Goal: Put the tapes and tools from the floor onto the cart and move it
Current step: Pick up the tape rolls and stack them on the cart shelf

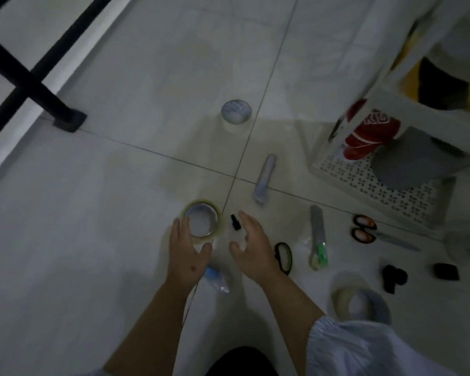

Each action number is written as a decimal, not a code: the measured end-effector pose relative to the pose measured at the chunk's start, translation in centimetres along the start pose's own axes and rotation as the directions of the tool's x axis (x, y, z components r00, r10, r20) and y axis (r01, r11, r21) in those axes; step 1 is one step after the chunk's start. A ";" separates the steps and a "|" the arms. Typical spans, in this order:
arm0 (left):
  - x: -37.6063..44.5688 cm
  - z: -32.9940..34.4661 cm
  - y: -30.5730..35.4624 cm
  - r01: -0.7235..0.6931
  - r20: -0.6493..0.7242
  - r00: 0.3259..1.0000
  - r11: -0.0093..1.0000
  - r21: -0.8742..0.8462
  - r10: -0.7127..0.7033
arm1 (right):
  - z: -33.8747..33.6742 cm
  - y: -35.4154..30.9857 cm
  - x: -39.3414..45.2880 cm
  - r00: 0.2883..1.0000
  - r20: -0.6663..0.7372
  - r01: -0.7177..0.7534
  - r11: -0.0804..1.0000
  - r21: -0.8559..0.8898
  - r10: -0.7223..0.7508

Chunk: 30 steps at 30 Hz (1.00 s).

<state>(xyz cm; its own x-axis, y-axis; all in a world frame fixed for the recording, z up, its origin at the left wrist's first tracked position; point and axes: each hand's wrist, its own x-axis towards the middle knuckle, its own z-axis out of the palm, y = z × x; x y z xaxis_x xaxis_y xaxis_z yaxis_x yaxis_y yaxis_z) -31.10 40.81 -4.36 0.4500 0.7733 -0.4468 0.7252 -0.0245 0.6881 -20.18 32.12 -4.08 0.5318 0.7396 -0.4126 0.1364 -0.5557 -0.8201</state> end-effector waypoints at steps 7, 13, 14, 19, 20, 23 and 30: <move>2.4 -0.6 -0.8 0.123 0.027 0.992 0.968 -0.217 -0.120 | 2.4 -0.8 2.6 0.989 0.147 -0.007 1.000 0.002 0.007; 2.2 -0.5 -0.2 0.142 -0.023 0.988 0.967 -0.211 -0.150 | 2.6 -0.3 2.6 0.997 0.057 0.056 0.998 0.028 -0.058; 1.9 -0.6 0.2 0.136 -0.025 0.989 0.965 -0.225 -0.145 | 2.1 -0.4 2.4 0.997 0.030 0.072 0.997 0.026 -0.072; 0.3 0.0 3.5 0.081 0.029 0.997 0.948 -0.307 -0.075 | -1.3 -1.2 1.6 0.979 -0.149 0.147 0.987 0.061 -0.136; 0.0 0.2 4.4 0.057 0.042 0.998 0.947 -0.316 -0.046 | -2.3 -1.3 1.5 0.972 -0.179 0.166 0.983 0.080 -0.149; -0.9 1.1 7.2 -0.034 0.086 0.994 0.947 -0.320 0.065 | -6.2 -2.0 0.5 0.962 -0.246 0.166 0.971 0.175 -0.120; -4.0 4.6 16.3 -0.288 0.127 0.923 0.871 -0.398 0.363 | -17.2 -3.5 -5.2 0.911 -0.399 0.237 0.922 0.306 -0.102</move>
<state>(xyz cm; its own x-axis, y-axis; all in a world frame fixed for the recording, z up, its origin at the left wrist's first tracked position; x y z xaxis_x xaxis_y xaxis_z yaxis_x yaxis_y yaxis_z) -18.68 34.37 6.04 0.7452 0.6240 -0.2352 0.2946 0.0084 0.9556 -9.05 23.66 7.78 0.8039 0.5794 -0.1344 -0.0042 -0.2204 -0.9754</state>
